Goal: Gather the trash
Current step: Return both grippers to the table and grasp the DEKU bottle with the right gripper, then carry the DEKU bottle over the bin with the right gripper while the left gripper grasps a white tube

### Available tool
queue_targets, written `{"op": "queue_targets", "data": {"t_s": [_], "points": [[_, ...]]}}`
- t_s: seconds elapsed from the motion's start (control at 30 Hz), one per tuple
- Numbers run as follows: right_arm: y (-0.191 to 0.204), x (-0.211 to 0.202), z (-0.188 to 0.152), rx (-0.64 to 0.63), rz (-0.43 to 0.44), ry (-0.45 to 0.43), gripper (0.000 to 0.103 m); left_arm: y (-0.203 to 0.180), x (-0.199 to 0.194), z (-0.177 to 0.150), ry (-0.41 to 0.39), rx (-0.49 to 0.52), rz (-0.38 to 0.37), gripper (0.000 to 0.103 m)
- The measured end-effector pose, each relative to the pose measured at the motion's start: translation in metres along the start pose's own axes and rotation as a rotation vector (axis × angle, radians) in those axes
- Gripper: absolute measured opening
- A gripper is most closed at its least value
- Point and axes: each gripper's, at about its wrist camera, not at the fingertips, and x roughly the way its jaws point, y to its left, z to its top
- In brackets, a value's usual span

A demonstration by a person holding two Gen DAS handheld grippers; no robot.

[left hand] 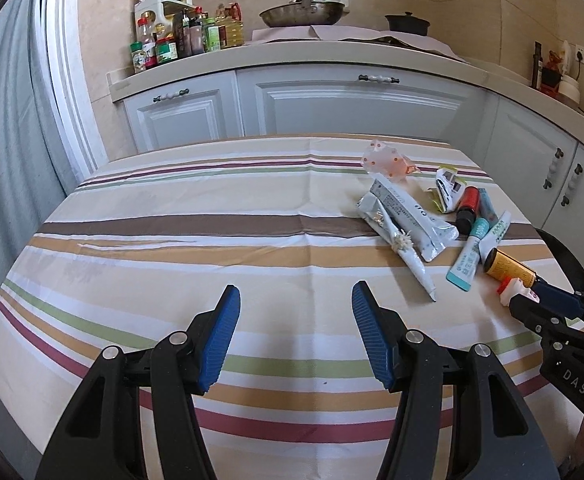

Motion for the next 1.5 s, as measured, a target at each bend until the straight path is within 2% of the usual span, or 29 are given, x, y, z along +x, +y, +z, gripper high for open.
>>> {"op": "queue_targets", "data": {"t_s": [0.2, 0.23, 0.27, 0.47, 0.67, 1.07, 1.3, 1.5], "points": [[0.003, 0.006, 0.001, -0.011, 0.002, 0.016, 0.033, 0.002, 0.004, -0.001, 0.01, -0.011, 0.002, 0.057], [0.004, 0.007, 0.001, -0.014, 0.001, 0.017, 0.032, 0.002, 0.004, -0.001, 0.012, -0.011, 0.001, 0.057], [0.005, 0.009, 0.001, -0.02, -0.004, 0.02, 0.026, 0.002, 0.005, -0.001, 0.013, -0.011, 0.0, 0.057], [0.009, 0.007, 0.0, -0.04, -0.01, 0.019, 0.026, 0.0, 0.006, -0.002, 0.019, -0.005, -0.006, 0.057], [0.003, -0.007, 0.002, -0.029, -0.022, -0.021, 0.026, -0.011, 0.007, -0.002, 0.025, 0.011, -0.026, 0.057], [-0.043, -0.024, 0.012, 0.036, -0.115, -0.083, 0.026, -0.042, 0.016, 0.006, 0.029, 0.05, -0.067, 0.057], [-0.081, -0.022, 0.013, 0.101, -0.163, -0.09, 0.026, -0.056, 0.031, 0.014, 0.079, 0.05, -0.099, 0.057], [-0.103, -0.018, 0.012, 0.141, -0.176, -0.091, 0.026, -0.067, 0.042, 0.02, 0.105, 0.065, -0.082, 0.057]]}}
